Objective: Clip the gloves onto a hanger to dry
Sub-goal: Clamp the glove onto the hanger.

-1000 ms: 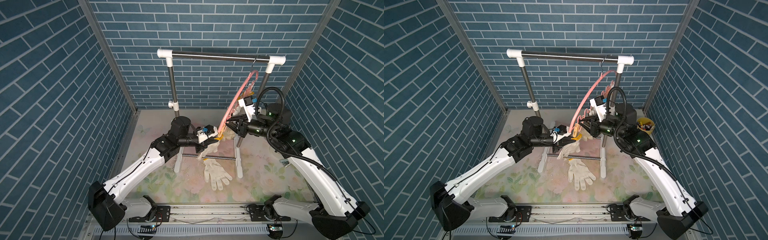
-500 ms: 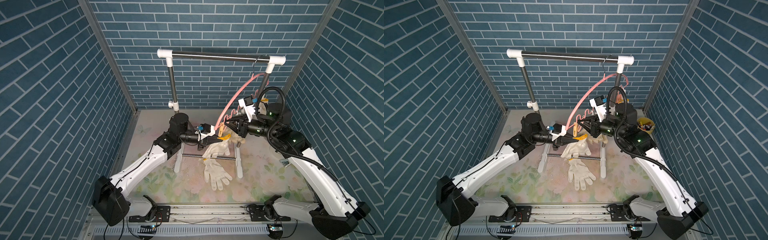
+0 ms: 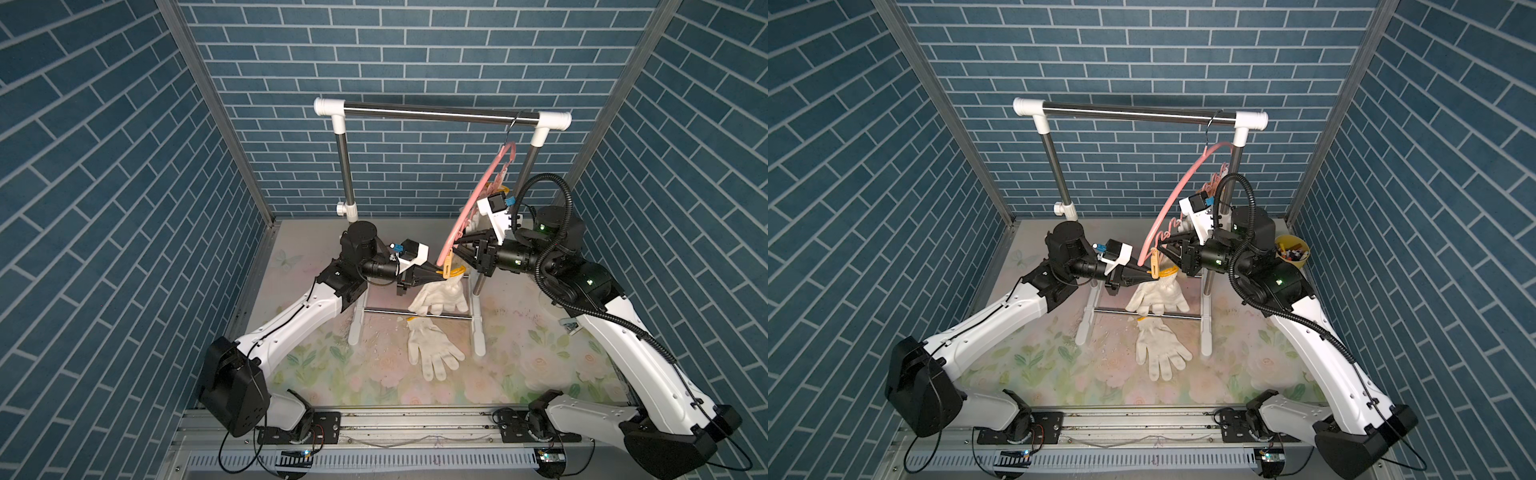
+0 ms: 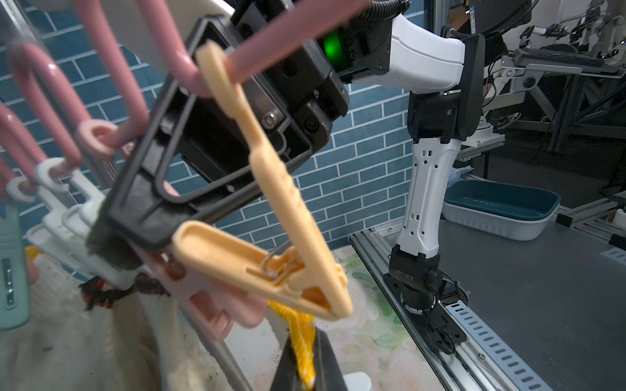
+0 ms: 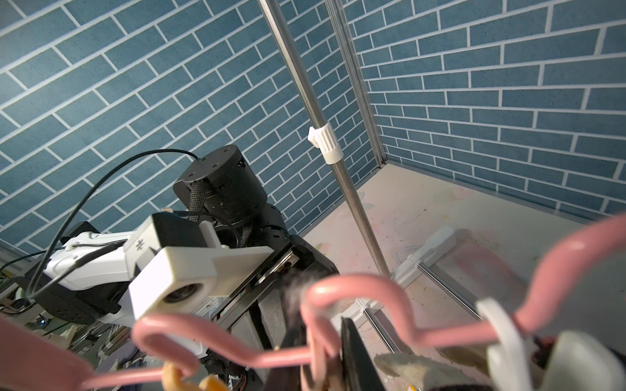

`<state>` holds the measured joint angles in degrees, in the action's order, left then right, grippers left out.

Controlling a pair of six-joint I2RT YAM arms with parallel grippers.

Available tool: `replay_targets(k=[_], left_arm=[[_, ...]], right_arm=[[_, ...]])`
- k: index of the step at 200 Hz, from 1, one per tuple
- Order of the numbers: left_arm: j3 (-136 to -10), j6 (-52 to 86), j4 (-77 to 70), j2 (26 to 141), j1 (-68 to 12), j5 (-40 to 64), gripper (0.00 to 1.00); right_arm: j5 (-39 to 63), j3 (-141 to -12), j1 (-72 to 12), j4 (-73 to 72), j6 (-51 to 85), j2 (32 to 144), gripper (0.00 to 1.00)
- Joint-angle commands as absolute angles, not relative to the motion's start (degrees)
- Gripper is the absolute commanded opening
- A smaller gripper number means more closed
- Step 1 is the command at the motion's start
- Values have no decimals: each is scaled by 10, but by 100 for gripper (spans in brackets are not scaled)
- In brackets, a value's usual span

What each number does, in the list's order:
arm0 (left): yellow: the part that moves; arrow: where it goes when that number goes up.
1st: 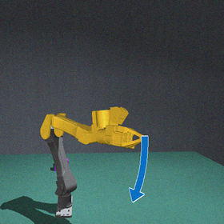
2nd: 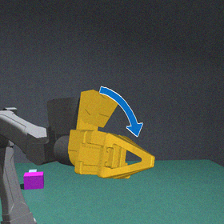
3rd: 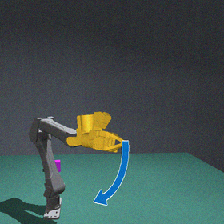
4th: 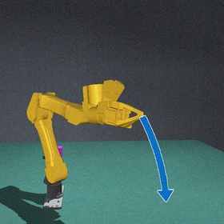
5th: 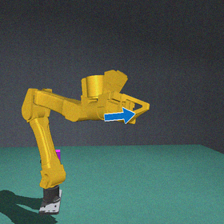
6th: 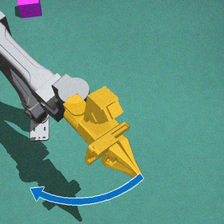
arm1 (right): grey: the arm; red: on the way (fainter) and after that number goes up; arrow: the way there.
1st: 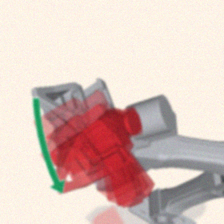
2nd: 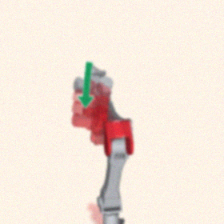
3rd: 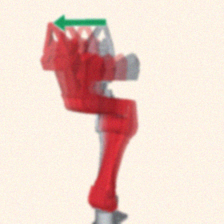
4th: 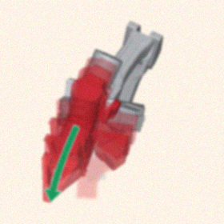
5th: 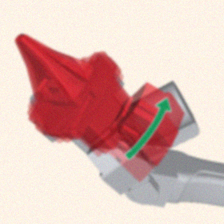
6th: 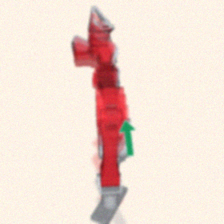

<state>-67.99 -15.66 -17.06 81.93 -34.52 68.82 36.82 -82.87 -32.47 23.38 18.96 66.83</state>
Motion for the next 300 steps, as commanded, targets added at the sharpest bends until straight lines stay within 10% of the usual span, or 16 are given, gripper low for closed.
replay_targets(k=[1,300], left_arm=[[-704,-143,-201,827,-333,707,0],[-780,-168,-121,813,-323,710,0]], right_arm=[[379,-826,-325,238,160,654,9],[367,-804,-323,261,138,636,16]])
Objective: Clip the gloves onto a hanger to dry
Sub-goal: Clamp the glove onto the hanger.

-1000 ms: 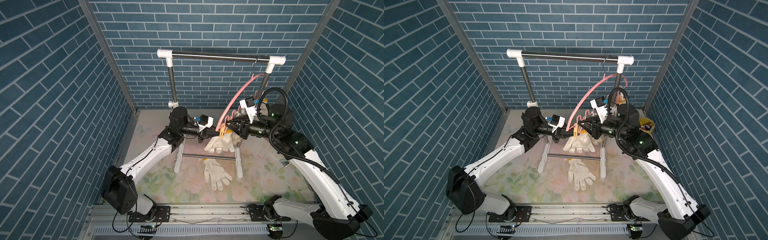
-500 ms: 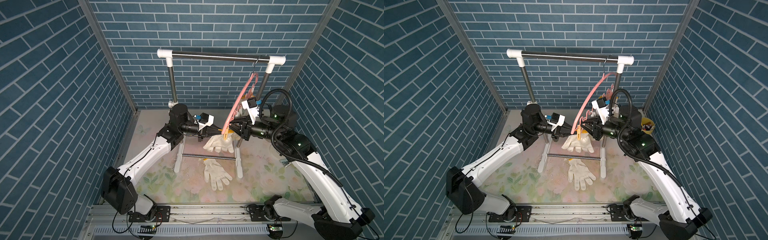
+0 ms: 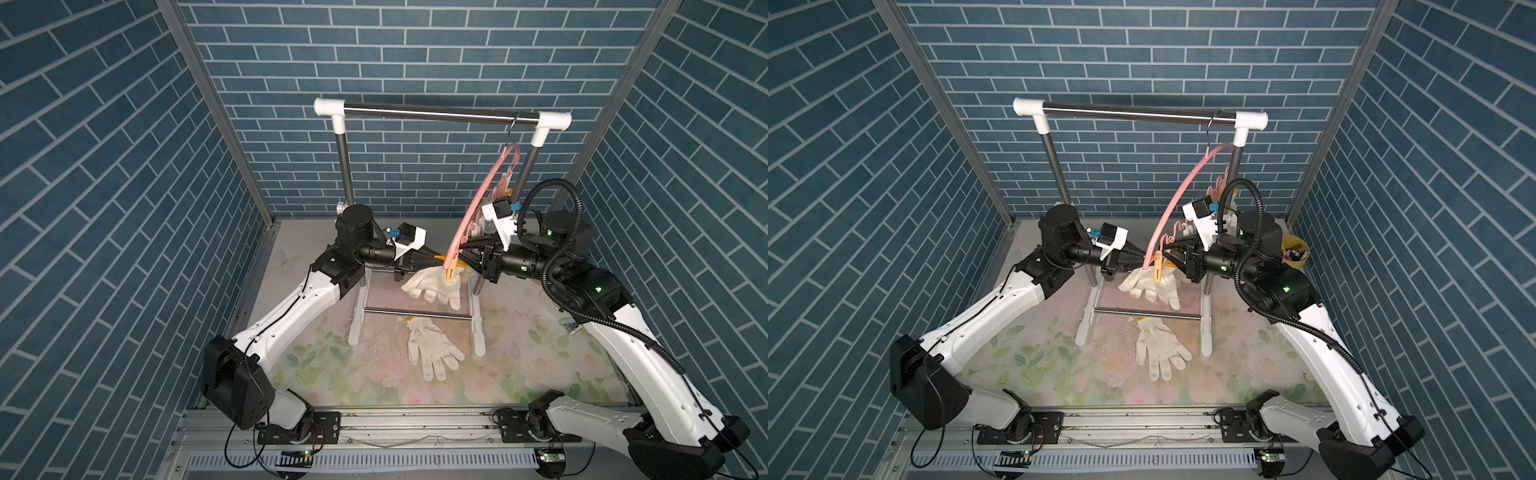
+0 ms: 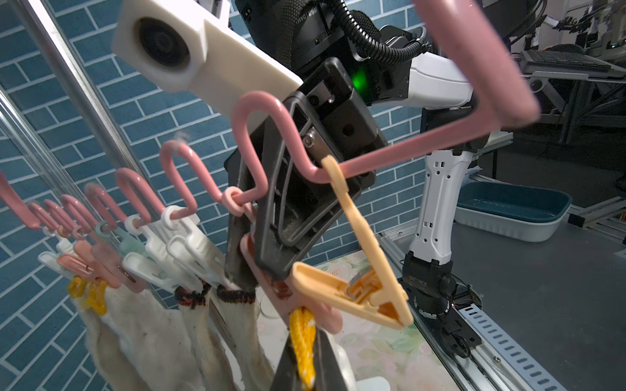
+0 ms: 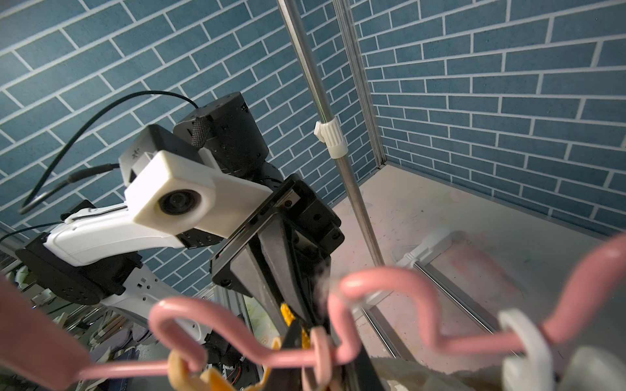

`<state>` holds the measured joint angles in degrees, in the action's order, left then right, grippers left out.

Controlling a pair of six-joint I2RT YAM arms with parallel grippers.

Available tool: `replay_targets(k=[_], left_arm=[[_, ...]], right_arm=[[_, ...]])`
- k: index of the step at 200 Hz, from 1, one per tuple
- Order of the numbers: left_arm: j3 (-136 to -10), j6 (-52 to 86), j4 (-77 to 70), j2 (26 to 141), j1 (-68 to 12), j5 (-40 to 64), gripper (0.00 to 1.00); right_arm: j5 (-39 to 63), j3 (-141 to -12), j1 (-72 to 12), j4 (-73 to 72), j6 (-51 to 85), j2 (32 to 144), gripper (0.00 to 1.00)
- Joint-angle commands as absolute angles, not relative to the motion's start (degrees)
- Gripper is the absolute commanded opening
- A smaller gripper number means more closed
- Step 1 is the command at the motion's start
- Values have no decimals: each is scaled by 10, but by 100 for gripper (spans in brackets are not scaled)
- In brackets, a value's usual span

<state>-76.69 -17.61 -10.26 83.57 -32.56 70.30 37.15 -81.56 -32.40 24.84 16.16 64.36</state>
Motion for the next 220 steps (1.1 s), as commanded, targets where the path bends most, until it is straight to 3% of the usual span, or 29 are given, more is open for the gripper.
replay_targets(k=[1,21,73,119,177,185,195,220], left_arm=[[-779,-168,-121,813,-323,710,0],[-771,-166,-117,810,-328,704,1],[-735,-135,-129,793,-330,646,26],[-708,-121,-140,759,-321,540,29],[-645,12,-156,640,-313,221,30],[-624,53,-167,620,-313,177,40],[-605,121,-160,601,-313,120,69],[-543,185,-160,559,-313,164,90]], right_arm=[[367,-804,-323,261,138,636,17],[362,-806,-323,260,138,635,35],[349,-818,-322,273,131,625,54],[318,-857,-316,344,98,603,62],[266,-869,-293,414,80,551,66],[259,-867,-290,421,81,543,66],[250,-861,-288,427,82,532,66],[234,-836,-285,433,96,506,66]])
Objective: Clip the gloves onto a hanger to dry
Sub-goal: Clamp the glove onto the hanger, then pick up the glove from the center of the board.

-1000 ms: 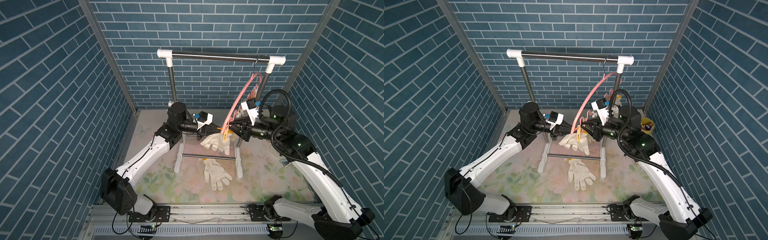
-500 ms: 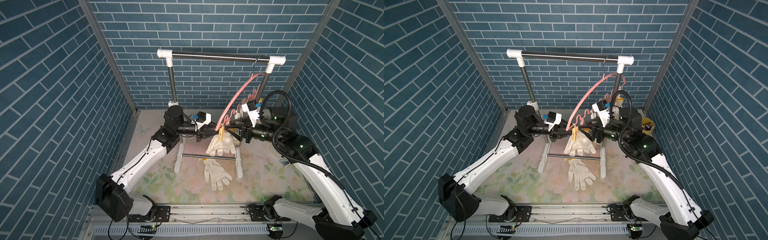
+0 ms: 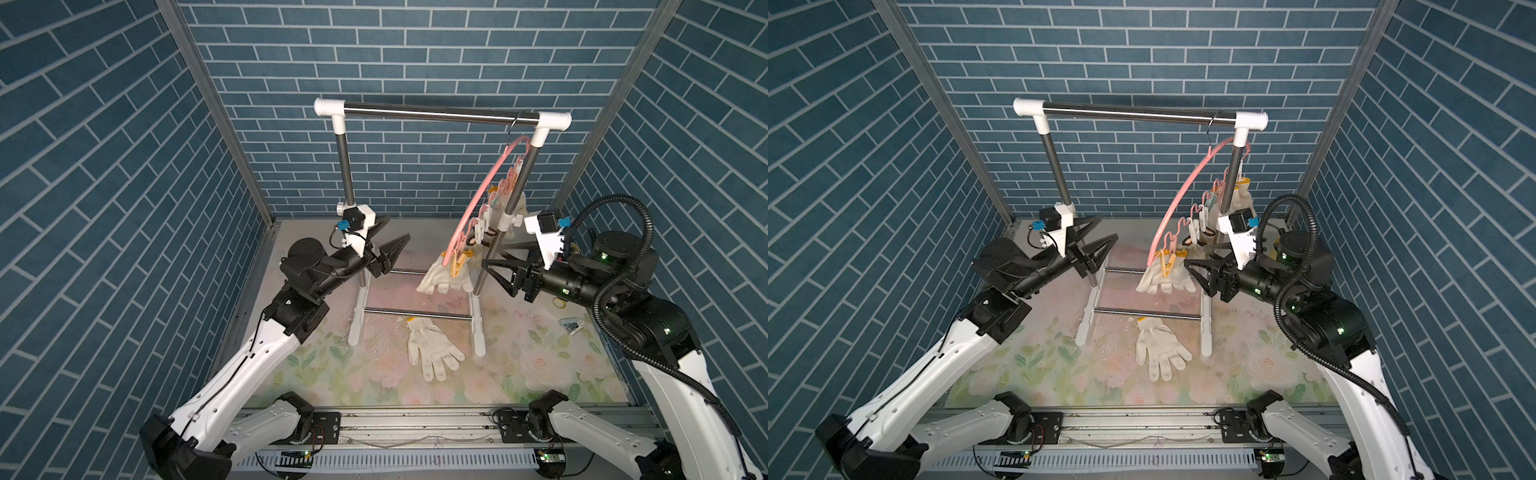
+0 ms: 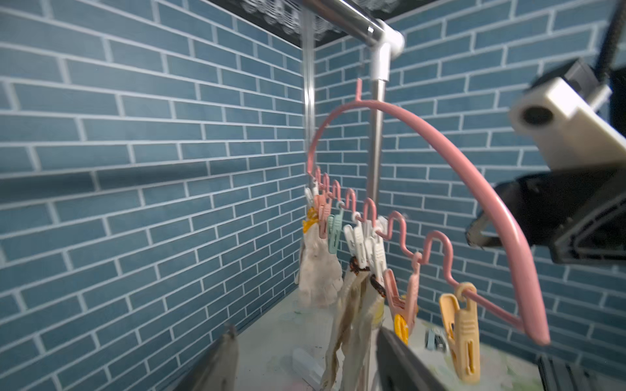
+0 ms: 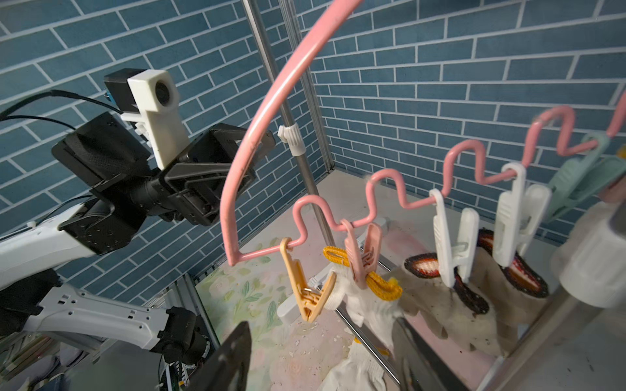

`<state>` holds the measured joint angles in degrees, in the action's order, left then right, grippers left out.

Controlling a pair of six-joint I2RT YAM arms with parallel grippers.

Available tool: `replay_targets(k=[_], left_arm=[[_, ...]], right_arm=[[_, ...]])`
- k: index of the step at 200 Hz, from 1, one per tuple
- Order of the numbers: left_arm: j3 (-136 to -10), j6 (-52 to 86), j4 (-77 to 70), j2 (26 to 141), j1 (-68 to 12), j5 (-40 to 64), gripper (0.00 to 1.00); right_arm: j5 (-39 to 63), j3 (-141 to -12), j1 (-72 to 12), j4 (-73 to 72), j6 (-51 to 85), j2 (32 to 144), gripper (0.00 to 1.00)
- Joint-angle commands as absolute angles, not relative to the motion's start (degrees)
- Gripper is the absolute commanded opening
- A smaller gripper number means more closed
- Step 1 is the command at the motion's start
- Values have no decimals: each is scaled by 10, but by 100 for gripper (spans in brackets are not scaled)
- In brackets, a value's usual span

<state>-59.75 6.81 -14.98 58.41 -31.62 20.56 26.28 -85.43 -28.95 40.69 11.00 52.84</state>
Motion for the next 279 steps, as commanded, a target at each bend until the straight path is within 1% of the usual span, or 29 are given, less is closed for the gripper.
replay_targets(k=[1,7,20,30,35,40,50,55,61,67,73,85,96,109,123,137,146,169,187,218,224,249,261,279], left_arm=[[-540,188,-162,558,-314,166,91],[-516,215,-174,545,-313,174,97],[-465,271,-193,517,-313,181,99],[-424,335,-202,495,-313,163,99],[-402,375,-202,485,-313,144,96],[-386,427,-188,477,-314,122,91],[-365,542,-121,473,-315,78,82],[-357,589,-81,475,-318,69,74],[-354,636,-29,482,-325,63,66],[-360,659,25,493,-334,56,64],[-372,669,80,508,-349,44,64],[-410,660,157,546,-370,17,65],[-451,633,200,588,-374,19,65],[-509,582,255,655,-379,25,67],[-567,519,311,737,-405,13,69],[-595,480,340,802,-430,-4,69],[-596,472,335,839,-437,6,69],[-585,480,295,909,-451,53,64],[-630,464,321,969,-453,56,63],[-682,459,324,1034,-454,60,63],[-693,456,324,1047,-455,63,63],[-725,451,327,1090,-455,74,63],[-737,449,332,1106,-455,79,61],[-751,442,340,1125,-456,87,56]], right_arm=[[234,-836,-286,433,97,505,66],[230,-828,-286,432,103,499,66],[220,-813,-285,428,117,484,66],[210,-802,-285,424,128,471,66],[204,-796,-284,422,134,465,66],[195,-792,-284,423,139,459,66],[171,-787,-284,427,151,453,66],[155,-787,-284,434,156,452,66],[139,-787,-284,440,161,452,66],[124,-787,-283,446,165,453,66],[112,-786,-283,450,170,453,66],[86,-783,-282,454,175,453,66],[65,-784,-280,458,178,454,66],[54,-790,-278,461,178,459,66],[37,-801,-274,466,175,465,66],[38,-811,-271,465,170,469,66],[38,-815,-271,465,167,470,66],[38,-818,-267,462,164,472,67],[42,-825,-264,464,156,478,67],[47,-841,-254,467,151,498,67],[67,-843,-252,465,152,501,67],[81,-843,-242,461,151,508,67],[88,-843,-236,459,152,511,67],[96,-840,-230,452,155,516,67]])
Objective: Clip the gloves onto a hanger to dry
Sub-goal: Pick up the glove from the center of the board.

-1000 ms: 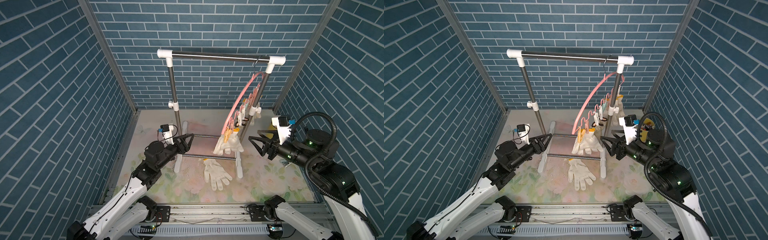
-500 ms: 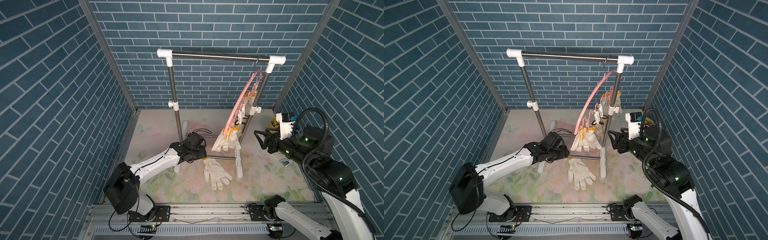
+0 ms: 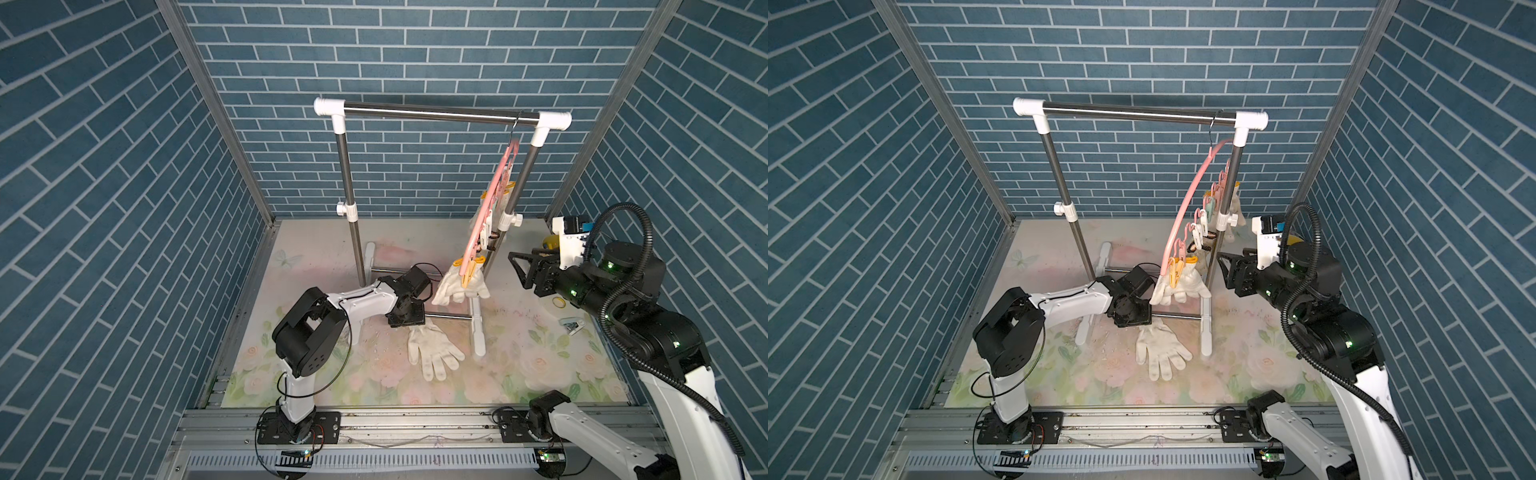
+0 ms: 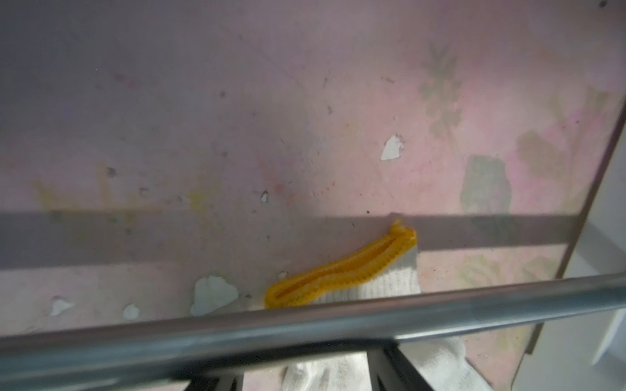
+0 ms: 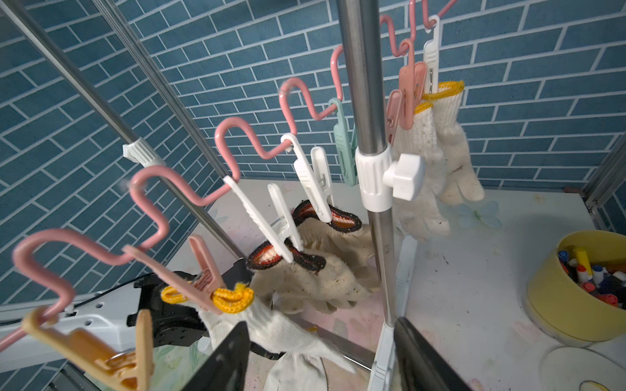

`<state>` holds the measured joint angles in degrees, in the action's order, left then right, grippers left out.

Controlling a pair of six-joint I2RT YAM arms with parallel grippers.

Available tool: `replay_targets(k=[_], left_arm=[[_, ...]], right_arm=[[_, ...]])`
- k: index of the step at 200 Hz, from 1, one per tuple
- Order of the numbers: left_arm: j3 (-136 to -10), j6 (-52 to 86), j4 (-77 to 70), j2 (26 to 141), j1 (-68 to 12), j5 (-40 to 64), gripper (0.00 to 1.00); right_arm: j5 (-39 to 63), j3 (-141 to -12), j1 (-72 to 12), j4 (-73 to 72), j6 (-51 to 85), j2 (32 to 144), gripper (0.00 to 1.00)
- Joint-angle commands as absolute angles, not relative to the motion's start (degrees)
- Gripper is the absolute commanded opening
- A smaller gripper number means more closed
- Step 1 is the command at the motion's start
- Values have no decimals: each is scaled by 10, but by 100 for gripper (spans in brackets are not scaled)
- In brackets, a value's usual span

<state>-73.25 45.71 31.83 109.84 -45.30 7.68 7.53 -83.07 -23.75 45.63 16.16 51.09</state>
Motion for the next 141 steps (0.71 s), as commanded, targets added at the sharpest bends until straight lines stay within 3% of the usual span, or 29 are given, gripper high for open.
replay_targets(k=[1,44,75,111,141], left_arm=[[-752,441,341,1126,-456,87,56],[-773,438,372,1168,-460,94,38],[-764,446,369,1157,-460,87,8],[-755,442,355,1112,-466,54,2],[-761,387,383,1027,-524,-62,2]], right_arm=[[96,-840,-230,451,155,516,67],[102,-841,-225,435,158,520,67],[100,-842,-223,437,156,510,67],[93,-846,-222,447,154,504,67],[81,-854,-221,467,153,497,67]])
